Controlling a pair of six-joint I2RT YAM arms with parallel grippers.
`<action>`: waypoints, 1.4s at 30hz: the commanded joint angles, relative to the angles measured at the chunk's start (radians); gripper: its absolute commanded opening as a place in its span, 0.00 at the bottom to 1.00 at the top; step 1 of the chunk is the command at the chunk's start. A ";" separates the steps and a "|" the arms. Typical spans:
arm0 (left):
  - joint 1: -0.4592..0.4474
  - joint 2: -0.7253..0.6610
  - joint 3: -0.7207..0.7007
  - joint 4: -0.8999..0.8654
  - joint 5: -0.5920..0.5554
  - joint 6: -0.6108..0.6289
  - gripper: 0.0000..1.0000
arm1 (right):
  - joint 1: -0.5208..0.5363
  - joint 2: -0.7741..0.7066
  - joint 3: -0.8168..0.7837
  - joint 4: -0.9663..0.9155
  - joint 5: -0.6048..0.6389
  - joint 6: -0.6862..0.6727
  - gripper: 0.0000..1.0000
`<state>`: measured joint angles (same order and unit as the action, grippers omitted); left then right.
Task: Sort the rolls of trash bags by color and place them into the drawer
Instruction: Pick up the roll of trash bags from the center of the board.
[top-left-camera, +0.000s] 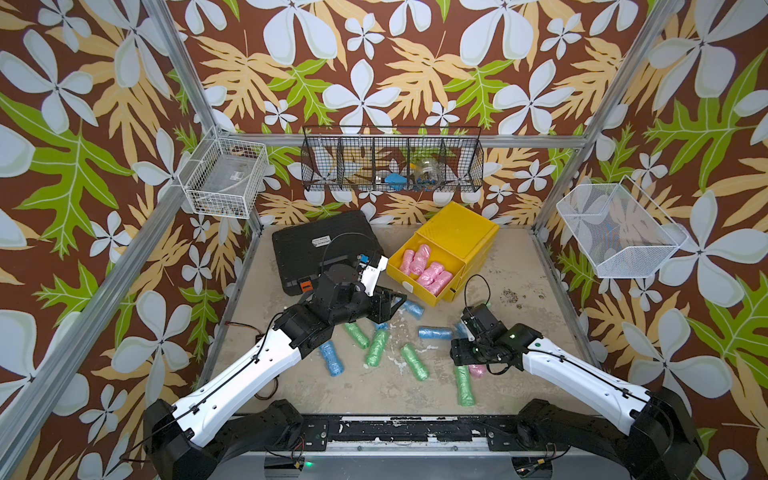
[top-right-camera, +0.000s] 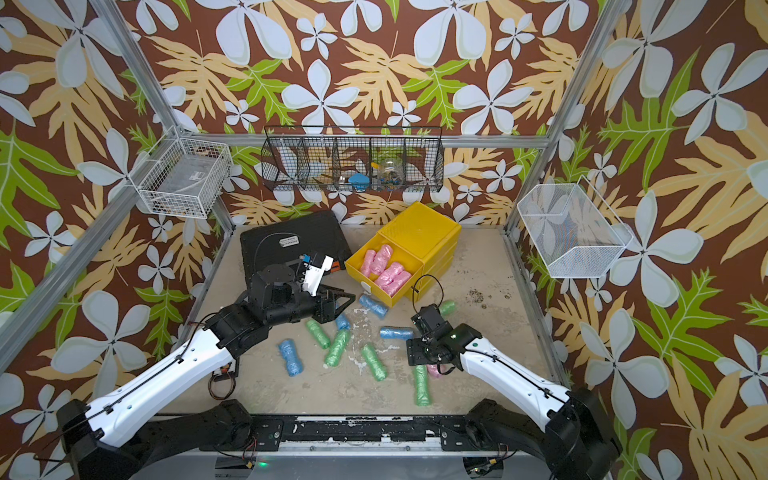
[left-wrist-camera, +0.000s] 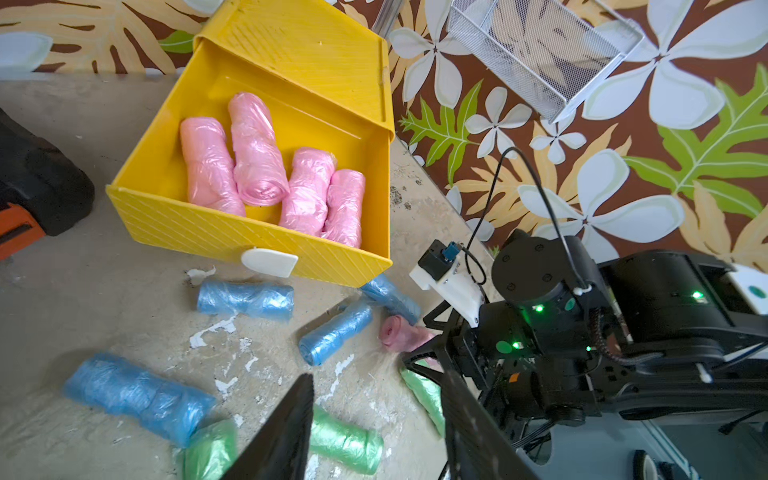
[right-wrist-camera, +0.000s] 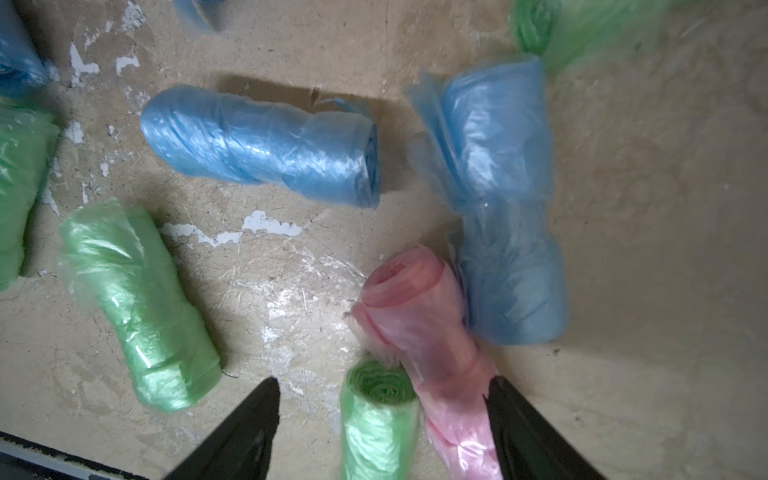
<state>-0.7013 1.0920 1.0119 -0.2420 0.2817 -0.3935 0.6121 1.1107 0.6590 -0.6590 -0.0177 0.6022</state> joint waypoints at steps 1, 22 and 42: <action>0.002 -0.006 -0.003 0.055 0.036 -0.009 0.52 | 0.004 -0.036 -0.008 -0.019 0.022 0.057 0.81; 0.002 0.023 -0.045 0.130 0.123 -0.028 0.52 | 0.044 -0.045 -0.072 -0.043 0.189 0.170 0.60; 0.002 0.022 -0.055 0.128 0.125 -0.040 0.52 | 0.044 0.055 -0.075 0.108 0.147 0.124 0.29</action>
<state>-0.7013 1.1110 0.9531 -0.1349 0.3985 -0.4236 0.6552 1.1866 0.5678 -0.5625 0.1127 0.7383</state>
